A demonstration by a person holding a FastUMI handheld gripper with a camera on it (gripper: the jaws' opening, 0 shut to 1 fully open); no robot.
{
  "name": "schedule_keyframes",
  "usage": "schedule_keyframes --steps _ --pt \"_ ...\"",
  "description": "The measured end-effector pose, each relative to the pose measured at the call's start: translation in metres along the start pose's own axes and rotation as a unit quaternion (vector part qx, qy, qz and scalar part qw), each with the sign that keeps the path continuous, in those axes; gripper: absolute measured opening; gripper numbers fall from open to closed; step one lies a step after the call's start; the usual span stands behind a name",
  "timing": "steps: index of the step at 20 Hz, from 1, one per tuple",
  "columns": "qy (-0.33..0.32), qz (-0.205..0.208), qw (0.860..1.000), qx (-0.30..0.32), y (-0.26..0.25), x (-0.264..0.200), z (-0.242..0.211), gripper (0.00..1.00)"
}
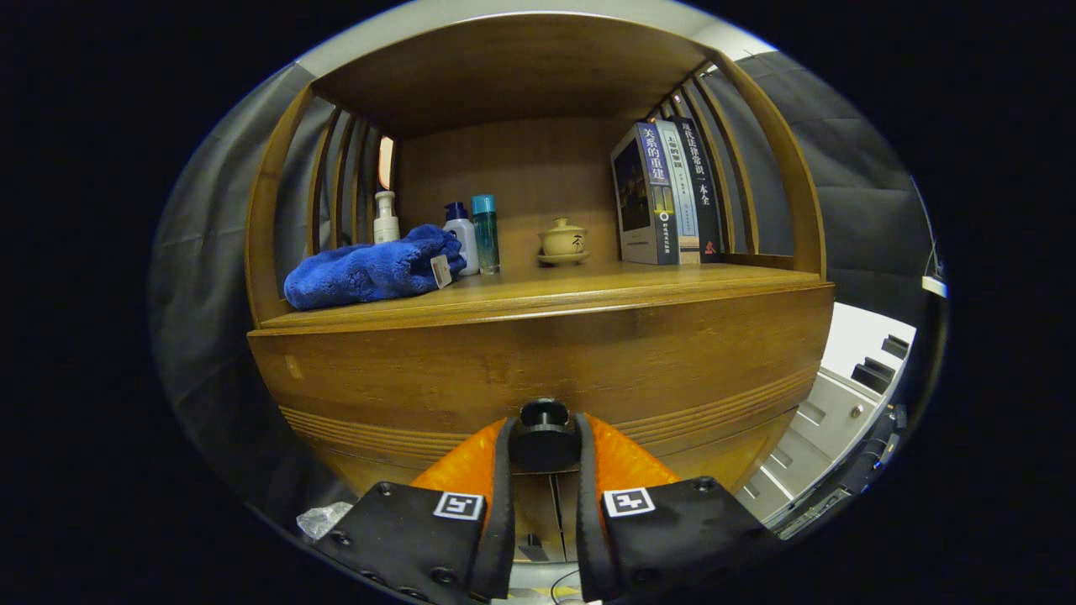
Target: Pull open the drawer, take out the items inside it, and place them on the countertop above the cabinet.
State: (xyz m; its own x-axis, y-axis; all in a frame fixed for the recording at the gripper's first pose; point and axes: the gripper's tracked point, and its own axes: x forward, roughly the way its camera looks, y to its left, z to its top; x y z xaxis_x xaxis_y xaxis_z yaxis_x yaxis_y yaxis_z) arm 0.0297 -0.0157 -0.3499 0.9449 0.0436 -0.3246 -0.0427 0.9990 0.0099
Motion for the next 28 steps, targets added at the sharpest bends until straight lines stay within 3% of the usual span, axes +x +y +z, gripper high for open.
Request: schedule_keyframes --steps 14,28 --pt "0.001 0.002 1.0 -0.005 -0.003 -0.079 -0.013 0.38" --pt "0.043 -0.006 0.999 0.007 -0.004 -0.133 -0.029 0.38"
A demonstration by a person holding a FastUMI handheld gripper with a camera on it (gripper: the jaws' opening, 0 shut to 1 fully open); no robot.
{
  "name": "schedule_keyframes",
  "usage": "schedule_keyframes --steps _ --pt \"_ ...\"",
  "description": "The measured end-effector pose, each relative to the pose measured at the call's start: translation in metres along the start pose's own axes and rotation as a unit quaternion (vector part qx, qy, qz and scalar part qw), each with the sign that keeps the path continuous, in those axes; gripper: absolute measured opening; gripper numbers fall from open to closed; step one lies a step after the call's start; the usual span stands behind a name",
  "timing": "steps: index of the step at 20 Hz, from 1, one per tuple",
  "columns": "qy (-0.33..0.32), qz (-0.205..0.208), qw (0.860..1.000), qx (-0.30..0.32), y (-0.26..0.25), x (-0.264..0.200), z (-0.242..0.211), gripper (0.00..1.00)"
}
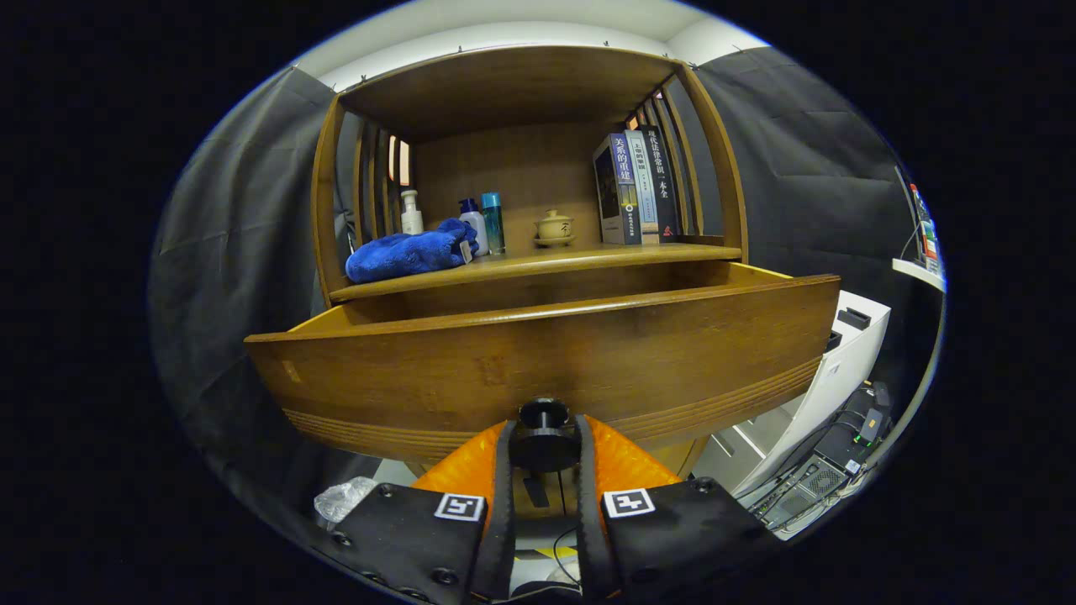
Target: Pull open the drawer, take out the items inside it, and place them on the countertop above the cabinet.
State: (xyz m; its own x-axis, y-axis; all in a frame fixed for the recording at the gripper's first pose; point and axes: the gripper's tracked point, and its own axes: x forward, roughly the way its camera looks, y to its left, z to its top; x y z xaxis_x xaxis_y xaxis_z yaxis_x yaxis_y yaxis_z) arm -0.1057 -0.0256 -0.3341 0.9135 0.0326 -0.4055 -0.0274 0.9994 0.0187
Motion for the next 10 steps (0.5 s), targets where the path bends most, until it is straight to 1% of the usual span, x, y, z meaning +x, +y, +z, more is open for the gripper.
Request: schedule_keyframes --steps 6,7,10 --pt "0.011 -0.013 1.0 0.004 0.001 -0.007 -0.005 0.38" --pt "0.012 -0.009 1.0 0.006 0.002 -0.013 -0.004 0.3" --pt "0.019 -0.004 1.0 0.001 0.002 -0.018 -0.008 0.3"
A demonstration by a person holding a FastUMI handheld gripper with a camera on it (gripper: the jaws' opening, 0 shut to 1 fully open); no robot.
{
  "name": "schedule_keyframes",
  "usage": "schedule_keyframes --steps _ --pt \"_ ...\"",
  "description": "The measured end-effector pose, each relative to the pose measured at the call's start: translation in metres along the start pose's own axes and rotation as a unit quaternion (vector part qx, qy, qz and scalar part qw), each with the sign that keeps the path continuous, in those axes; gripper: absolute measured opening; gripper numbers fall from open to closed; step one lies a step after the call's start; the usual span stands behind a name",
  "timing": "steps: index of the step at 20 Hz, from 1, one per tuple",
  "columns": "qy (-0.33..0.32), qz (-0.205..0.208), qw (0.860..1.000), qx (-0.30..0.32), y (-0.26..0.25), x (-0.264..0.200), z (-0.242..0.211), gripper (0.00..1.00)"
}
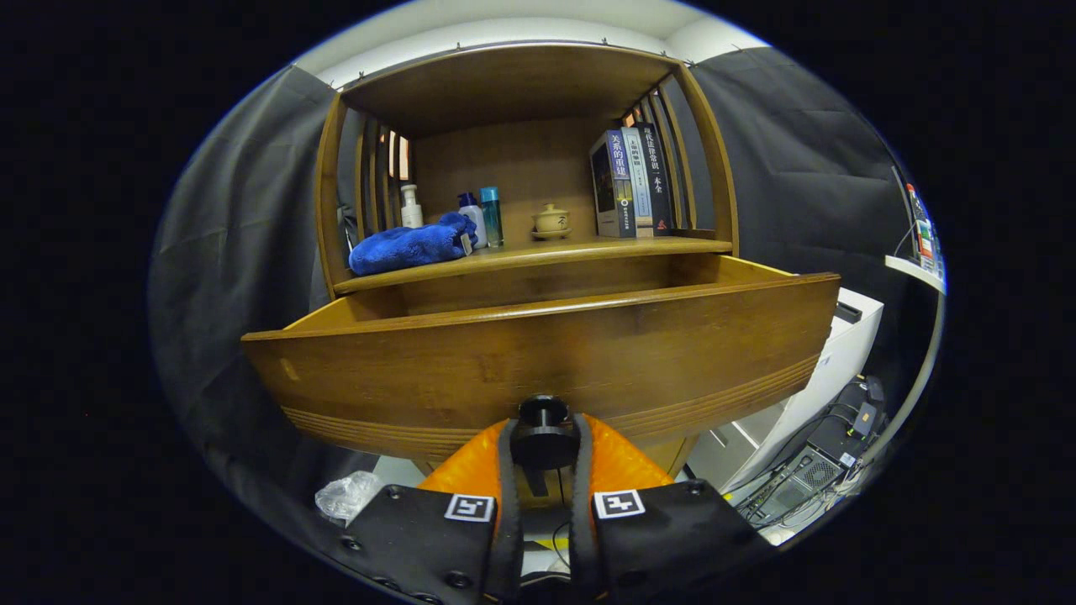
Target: Pull open the drawer, take out the items inside it, and place them on the countertop above the cabinet.
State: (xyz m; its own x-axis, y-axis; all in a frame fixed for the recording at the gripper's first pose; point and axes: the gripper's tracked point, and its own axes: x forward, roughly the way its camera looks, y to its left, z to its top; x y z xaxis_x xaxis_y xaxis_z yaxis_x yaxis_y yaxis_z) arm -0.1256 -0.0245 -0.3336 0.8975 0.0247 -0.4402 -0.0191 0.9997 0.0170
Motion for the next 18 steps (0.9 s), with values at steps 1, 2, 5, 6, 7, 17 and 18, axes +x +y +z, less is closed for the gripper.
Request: schedule_keyframes --steps 1,2,5,6,7,17,18 --pt "0.002 0.002 1.0 -0.001 0.0 -0.004 -0.001 0.3" --pt "0.001 0.003 1.0 -0.004 0.0 -0.007 -0.002 0.3" --pt "0.002 0.001 1.0 -0.007 0.0 -0.021 -0.009 0.3" --pt "0.001 0.0 1.0 -0.006 0.0 -0.022 -0.009 0.3" --pt "0.001 -0.001 1.0 -0.003 0.0 -0.021 -0.008 0.3" --pt "-0.013 -0.01 1.0 0.003 0.012 -0.039 0.035 0.56" --pt "-0.015 -0.009 1.0 0.0 0.013 -0.042 0.041 0.59"
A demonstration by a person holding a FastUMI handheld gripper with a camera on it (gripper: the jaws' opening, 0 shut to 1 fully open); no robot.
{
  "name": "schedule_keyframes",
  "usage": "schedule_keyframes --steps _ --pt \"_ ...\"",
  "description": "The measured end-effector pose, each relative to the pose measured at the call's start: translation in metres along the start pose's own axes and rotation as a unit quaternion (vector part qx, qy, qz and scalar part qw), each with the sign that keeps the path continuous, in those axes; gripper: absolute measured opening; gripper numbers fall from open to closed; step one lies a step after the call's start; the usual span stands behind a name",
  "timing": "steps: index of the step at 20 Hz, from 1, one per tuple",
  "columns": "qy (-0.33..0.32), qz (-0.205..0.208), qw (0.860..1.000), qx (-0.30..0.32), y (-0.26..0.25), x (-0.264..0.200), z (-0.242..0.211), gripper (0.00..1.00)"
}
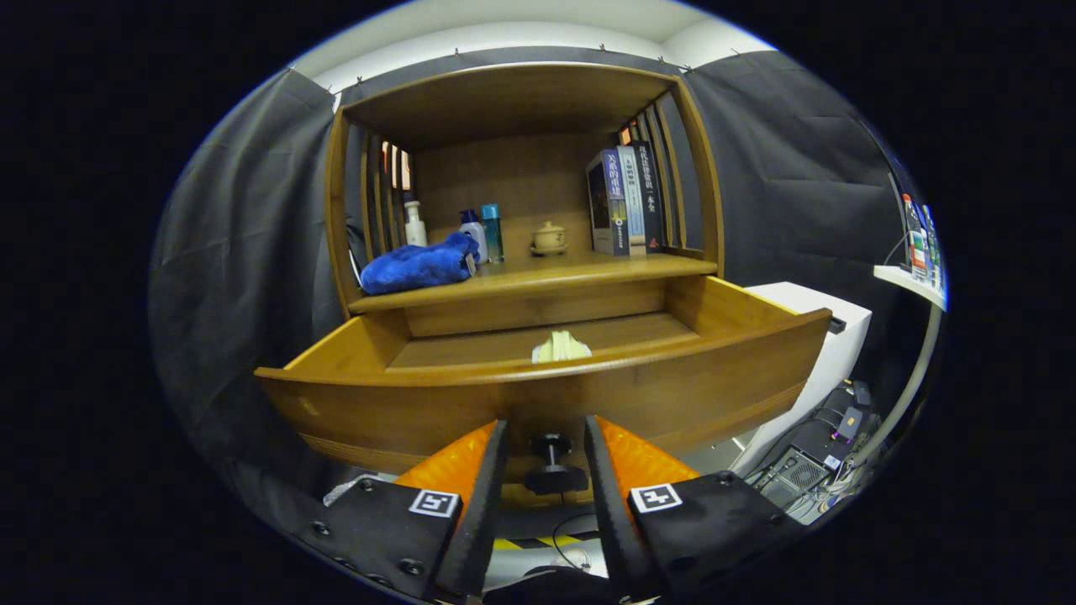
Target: Pull open the drawer, take out the items inside it, and place them on the countertop above the cabinet.
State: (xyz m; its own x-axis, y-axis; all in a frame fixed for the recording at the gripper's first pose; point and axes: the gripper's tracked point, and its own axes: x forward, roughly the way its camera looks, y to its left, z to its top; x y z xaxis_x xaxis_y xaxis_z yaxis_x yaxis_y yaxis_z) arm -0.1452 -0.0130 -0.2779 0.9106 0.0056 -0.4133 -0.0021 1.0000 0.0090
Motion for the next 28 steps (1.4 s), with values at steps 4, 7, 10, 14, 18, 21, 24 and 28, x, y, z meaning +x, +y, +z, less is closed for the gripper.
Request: schedule_keyframes --steps 4,7,10,14,18,21,24,28 --pt "-0.014 0.005 1.0 0.02 0.003 -0.009 0.032 0.73" --pt "-0.029 0.01 0.999 0.031 0.005 -0.013 0.059 0.83" --pt "-0.034 0.008 0.999 0.019 0.004 -0.003 0.083 0.87" --pt "-0.029 0.01 1.0 0.003 0.009 0.019 0.108 0.99" --pt "0.005 0.004 1.0 -0.018 0.01 0.054 0.124 0.98" --pt "0.055 0.0 0.998 -0.041 0.009 0.084 0.123 0.98" --pt "0.13 0.003 0.99 -0.063 0.007 0.114 0.112 0.99" --pt "0.215 -0.009 0.976 -0.044 -0.001 0.145 0.095 0.98"
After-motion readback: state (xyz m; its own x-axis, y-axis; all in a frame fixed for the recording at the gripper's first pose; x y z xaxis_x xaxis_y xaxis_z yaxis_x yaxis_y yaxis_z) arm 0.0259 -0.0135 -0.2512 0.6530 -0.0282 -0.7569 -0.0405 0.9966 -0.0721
